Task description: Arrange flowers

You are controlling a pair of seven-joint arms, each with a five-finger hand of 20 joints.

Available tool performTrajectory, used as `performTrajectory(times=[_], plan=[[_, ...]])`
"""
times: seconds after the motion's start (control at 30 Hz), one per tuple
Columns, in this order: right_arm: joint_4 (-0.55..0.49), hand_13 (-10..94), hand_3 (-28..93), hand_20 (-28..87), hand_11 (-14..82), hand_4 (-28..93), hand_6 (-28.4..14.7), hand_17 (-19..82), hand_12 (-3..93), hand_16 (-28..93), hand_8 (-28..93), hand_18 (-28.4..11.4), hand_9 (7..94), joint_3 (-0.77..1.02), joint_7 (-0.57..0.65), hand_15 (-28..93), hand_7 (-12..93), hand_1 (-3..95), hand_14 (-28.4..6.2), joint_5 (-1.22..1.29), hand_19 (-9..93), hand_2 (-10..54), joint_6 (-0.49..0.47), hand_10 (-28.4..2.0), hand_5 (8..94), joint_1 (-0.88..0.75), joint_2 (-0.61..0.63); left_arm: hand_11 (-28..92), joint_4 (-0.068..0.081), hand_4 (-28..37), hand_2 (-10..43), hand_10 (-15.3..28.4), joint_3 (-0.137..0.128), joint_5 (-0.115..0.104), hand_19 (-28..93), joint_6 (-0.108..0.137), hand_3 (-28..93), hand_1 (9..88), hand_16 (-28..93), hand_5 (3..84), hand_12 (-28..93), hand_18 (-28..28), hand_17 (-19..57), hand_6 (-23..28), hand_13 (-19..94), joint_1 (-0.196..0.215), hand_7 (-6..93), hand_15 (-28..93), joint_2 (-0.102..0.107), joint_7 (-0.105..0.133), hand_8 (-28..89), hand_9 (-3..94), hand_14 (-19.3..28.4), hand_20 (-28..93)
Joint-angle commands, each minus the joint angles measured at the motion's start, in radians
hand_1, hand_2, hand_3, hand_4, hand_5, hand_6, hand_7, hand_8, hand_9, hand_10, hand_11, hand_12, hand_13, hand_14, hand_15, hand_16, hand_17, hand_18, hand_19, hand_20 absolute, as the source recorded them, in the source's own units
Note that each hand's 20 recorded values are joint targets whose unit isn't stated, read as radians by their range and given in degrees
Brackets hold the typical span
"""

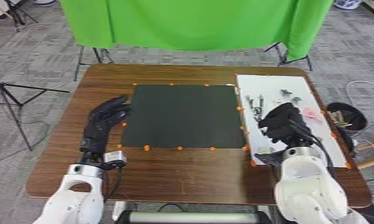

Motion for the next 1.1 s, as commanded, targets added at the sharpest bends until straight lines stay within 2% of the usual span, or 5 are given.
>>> performTrajectory(times=[0.03,0.2,0.5,0.8,1.1], plan=[[0.008,94,67,36,30.6,12,-3.5,75,37.1,20,24,-5.9,93.4,-0.09,-0.037,59,22,56.1,-1.9,0.101,87,-9.5,0.008,-11.7,80.5,0.177,0.015,24,0.072,-14.1,-8.6,12.8,-0.098,-0.062,14,0.124,69,36.1,-1,46.4,13,12.9,10.5,1.2,41,0.011,18.4,25,0.12,0.017,-9,46.9,16.6,19],[0.047,94,66,36,30.9,12,-3.6,75,36.7,20,24,-5.8,93.2,-0.19,-0.058,59,22,56.4,-1.9,0.205,87,-9.5,0.007,-11.5,80.3,0.295,0.002,25,0.092,-14.2,-8.8,12.9,-0.119,-0.117,14,0.173,69,36.0,-1,47.0,13,12.8,10.7,1.0,42,0.032,19.0,26,0.141,0.032,-9,47.8,16.5,19],[0.136,94,66,37,31.9,14,-3.6,75,35.9,20,24,-5.5,93.2,-0.408,-0.102,60,23,55.9,-1.7,0.326,87,-9.5,-0.011,-11.1,80.1,0.504,-0.043,25,0.108,-14.3,-9.0,12.9,-0.103,-0.16,14,0.22,70,35.9,-1,47.6,13,12.7,11.0,0.8,42,0.045,19.4,26,0.152,0.049,-10,48.3,16.4,19],[0.216,94,66,37,33.0,16,-2.9,76,34.8,20,23,-5.1,93.2,-0.606,-0.113,60,25,54.6,-1.0,0.37,87,-9.5,0.0,-10.4,79.6,0.612,-0.09,25,0.137,-14.7,-8.3,12.6,-0.056,-0.164,13,0.226,71,36.4,-1,49.9,12,12.6,11.3,-2.4,43,0.012,21.6,26,0.154,0.049,-11,48.9,16.0,19],[0.298,94,67,37,34.3,16,-1.7,76,33.0,19,21,-4.8,93.4,-0.711,-0.115,61,29,52.4,-0.2,0.435,87,-9.5,0.032,-9.7,77.7,0.683,-0.143,25,0.146,-14.4,-7.9,12.1,-0.012,-0.145,12,0.2,71,36.7,-1,55.0,12,12.2,11.6,-5.0,43,-0.003,22.2,26,0.139,0.044,-12,50.5,15.7,19]])
